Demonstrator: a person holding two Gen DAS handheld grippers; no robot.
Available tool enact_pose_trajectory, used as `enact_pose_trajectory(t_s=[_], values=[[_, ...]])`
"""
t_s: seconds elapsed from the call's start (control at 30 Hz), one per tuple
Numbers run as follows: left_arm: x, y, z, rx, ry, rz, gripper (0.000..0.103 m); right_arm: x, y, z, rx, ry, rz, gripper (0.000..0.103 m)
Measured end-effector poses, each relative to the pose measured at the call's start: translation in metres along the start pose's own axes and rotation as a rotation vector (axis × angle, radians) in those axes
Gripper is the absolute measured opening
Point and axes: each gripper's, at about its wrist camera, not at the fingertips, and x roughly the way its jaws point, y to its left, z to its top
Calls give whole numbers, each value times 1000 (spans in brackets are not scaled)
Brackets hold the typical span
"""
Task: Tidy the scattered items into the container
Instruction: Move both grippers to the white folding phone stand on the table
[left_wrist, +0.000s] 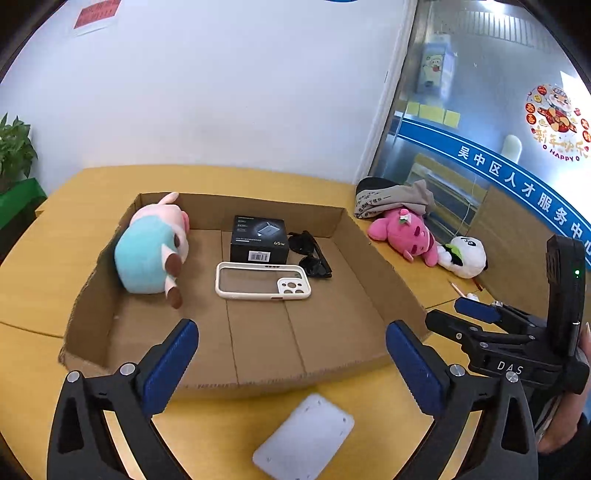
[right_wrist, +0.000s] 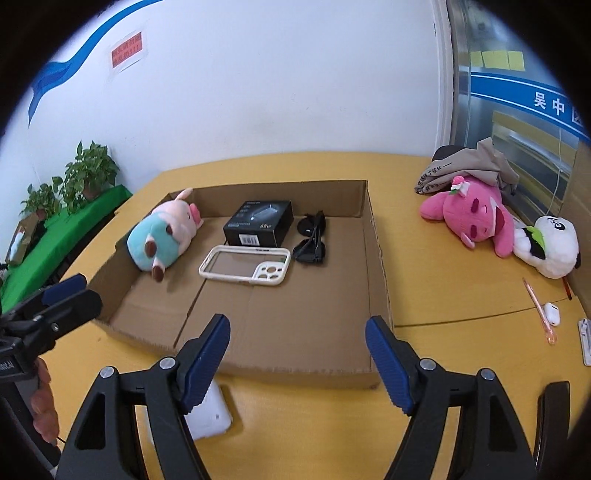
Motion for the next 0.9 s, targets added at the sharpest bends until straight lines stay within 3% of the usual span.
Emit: enact_pose_trajectory(t_s=[0.43,0.9], values=[[-20,-26,-27,90,-25,-16,103,-17,4,-29,-4,-11,28,76],[-13,-23,-40,86,10,-16,103,-3,7,-44,-27,19,89,76]])
